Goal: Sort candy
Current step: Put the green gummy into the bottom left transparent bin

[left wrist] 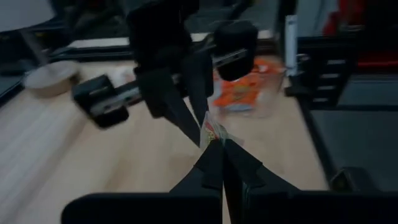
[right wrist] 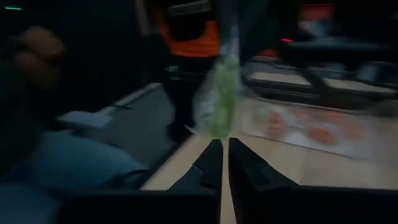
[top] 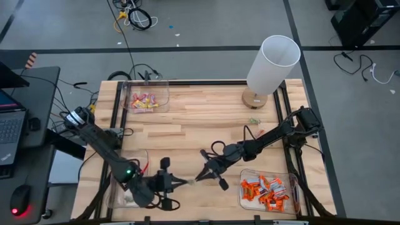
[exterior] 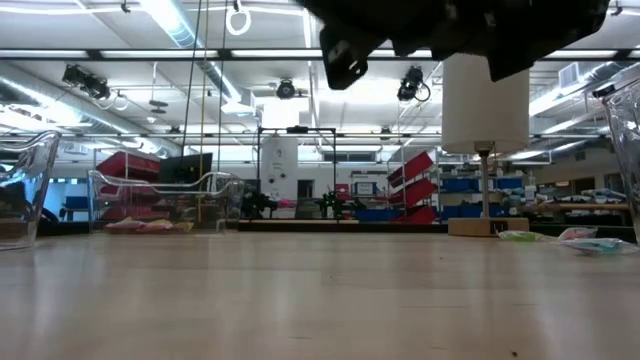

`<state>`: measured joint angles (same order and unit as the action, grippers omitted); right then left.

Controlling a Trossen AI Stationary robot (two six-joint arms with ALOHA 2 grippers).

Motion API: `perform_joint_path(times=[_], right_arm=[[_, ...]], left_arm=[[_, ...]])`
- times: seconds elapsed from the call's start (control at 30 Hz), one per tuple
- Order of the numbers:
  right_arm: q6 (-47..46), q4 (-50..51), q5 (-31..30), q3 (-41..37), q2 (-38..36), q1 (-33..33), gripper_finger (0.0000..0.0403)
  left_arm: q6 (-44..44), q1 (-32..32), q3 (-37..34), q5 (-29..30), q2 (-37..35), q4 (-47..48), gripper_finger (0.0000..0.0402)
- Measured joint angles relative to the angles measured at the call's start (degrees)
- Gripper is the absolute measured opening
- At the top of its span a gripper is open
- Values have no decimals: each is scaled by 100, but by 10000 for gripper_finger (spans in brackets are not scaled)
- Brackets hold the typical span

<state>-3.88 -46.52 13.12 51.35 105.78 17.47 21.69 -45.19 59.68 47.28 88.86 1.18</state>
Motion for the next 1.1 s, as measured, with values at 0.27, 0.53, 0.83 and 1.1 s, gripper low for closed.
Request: perform_joint_path(times=[0.27, 0.53, 0.83, 1.1], right_arm=[[-195, 339, -1397, 0, 0, 2, 44], [-405, 574, -1611, 0, 0, 4, 96], [-647, 847, -1613, 2, 0, -23, 117], [-647, 799, -1613, 2, 0, -39, 115]], left_arm=[[1889, -178, 2, 719, -4, 1714, 0], [2405, -344, 270, 286, -4, 2344, 0], [4541, -1048, 2290, -842, -43, 5960, 0], [7481, -1624, 2343, -1722, -48, 8035, 0]])
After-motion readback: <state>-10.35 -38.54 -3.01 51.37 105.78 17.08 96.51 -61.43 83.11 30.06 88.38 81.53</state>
